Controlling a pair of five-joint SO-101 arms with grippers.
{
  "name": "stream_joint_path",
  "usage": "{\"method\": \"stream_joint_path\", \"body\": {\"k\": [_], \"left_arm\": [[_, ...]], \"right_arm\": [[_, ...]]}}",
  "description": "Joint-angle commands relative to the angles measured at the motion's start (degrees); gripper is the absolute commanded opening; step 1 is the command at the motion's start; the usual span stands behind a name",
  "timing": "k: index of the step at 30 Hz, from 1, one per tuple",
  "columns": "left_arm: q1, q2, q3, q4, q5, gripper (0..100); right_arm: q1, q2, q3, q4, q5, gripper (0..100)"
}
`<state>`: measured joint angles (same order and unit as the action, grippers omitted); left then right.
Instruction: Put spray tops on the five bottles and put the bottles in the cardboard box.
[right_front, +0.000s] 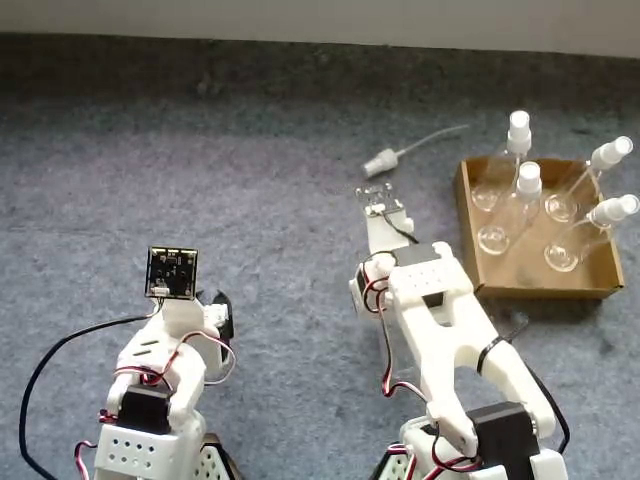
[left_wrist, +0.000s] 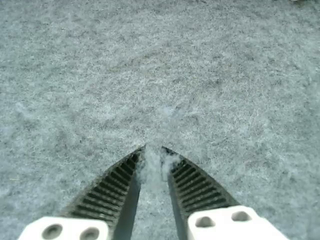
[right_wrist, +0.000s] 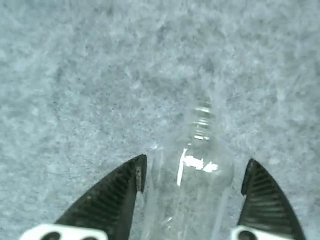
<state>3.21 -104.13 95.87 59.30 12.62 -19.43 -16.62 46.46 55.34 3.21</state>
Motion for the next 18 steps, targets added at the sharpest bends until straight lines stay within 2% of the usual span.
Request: {"method": "stream_joint_path", "body": {"k": [1,7,18], "left_arm": [[-0.31,0.31,1.27,-0.88,-0.88,1],[-0.31,0.31,1.27,-0.88,-0.79,1],[-0.31,0.31,1.27,-0.88,-0.79,1]], "right_arm": [[0.84,-1.89,-0.75,-0.75,-0.35,25.7],[2.15,6.81,-1.63,-0.84,-0.35,25.7],[3.56,6.99,-5.41,-0.84,0.00,25.3]]}}
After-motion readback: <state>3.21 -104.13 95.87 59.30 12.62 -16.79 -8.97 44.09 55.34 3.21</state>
